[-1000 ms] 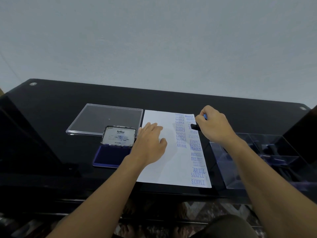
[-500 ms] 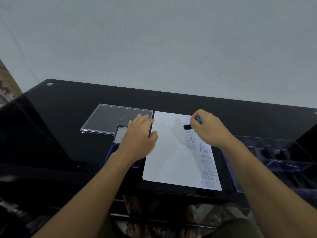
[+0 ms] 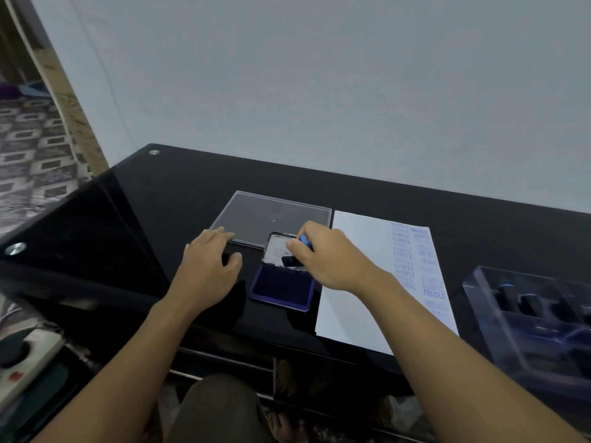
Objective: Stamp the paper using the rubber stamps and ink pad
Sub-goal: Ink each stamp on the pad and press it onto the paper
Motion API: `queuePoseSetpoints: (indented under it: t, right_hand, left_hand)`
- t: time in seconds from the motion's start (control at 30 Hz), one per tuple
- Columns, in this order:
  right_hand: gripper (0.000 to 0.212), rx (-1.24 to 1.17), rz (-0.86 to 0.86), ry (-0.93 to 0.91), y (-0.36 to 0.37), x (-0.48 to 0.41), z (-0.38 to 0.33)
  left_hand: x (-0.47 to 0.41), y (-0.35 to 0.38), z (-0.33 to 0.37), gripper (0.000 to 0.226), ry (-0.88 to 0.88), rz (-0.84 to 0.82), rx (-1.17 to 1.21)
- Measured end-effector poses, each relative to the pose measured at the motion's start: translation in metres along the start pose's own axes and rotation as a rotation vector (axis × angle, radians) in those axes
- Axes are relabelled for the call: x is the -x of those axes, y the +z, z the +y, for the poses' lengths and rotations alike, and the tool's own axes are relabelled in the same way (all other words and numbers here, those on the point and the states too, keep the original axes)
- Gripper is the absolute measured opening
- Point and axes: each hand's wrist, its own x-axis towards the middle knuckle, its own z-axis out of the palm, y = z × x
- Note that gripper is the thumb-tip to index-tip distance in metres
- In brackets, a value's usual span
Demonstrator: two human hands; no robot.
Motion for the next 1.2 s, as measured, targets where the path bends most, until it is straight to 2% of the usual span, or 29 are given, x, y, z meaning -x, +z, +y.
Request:
queuePoseSetpoints:
  t: [0.23,0.47,0.7,1.2]
  right_hand:
    - [0.018,0.000,-0.080,-0.006,0.019,-0.010,-0.016]
    - [0.012,0.134,-0.132,-0.055,0.034,-0.013,-0.023]
    - [0.014,0.234,-0.177,-0.126,0.040,-0.013,-0.028]
    - [0.014,0.262,-0.081,-0.098,0.057,-0.012,-0.031]
  left_hand:
    - [0.012,0.019,-0.025,0.046,-0.020,-0.001,-0.115]
    - [0.013,0.025,-0.025,0.046,-0.005,0.036,-0.169]
    - [0.015,0.027,-0.026,0.048,-0.012,0.039,-0.196]
    - [0.016,0.027,-0.023,0.046,-0.010,0.049,-0.218]
